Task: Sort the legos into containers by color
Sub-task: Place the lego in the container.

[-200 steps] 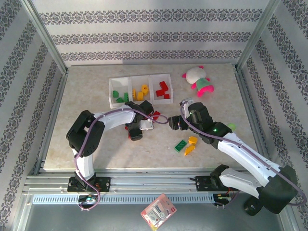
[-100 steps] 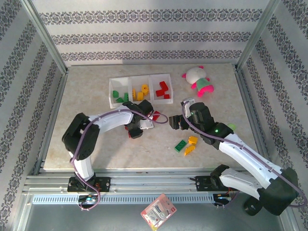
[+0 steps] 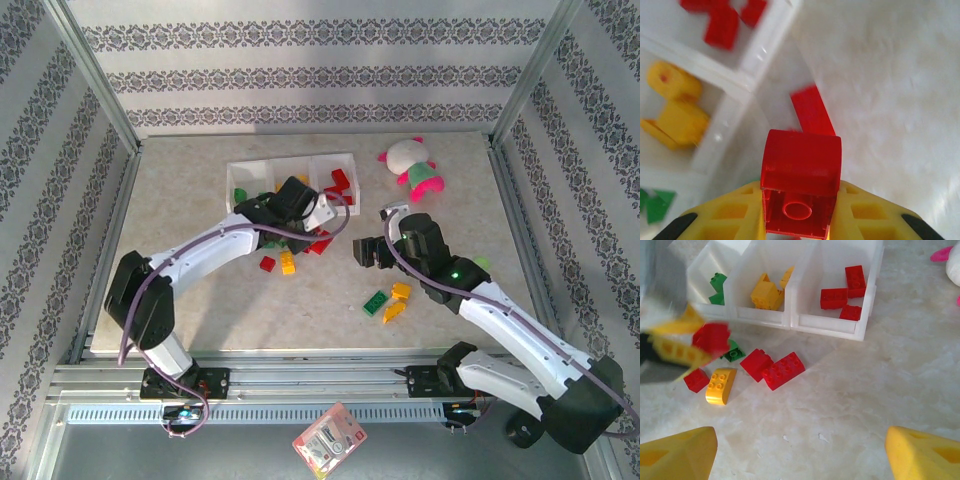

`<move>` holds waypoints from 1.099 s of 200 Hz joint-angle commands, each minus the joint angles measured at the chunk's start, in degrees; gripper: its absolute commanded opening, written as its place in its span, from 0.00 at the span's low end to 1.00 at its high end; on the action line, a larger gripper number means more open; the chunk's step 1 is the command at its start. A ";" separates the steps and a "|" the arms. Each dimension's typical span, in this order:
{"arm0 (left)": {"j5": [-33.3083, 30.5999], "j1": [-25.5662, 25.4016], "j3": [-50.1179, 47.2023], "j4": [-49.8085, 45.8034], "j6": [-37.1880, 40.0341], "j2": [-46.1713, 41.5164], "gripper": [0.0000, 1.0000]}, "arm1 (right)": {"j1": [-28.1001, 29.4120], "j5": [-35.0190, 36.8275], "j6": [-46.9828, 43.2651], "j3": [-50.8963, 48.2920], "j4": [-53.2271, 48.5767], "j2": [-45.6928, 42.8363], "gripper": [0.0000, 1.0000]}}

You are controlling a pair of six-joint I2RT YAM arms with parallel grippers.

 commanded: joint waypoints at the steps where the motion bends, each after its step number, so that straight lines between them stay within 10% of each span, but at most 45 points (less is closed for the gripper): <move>1: -1.03 1.74 5.84 10.24 -4.45 5.40 0.29 | -0.67 -0.99 1.19 -1.49 0.69 -1.08 0.87; 122: 0.22 6.41 45.91 3.99 -7.84 37.15 0.35 | -2.97 -1.89 1.12 -2.93 0.51 -1.89 0.87; 220: 13.38 5.62 17.91 17.39 -9.21 12.21 0.99 | -3.25 3.34 4.38 -2.31 -7.62 -2.11 0.87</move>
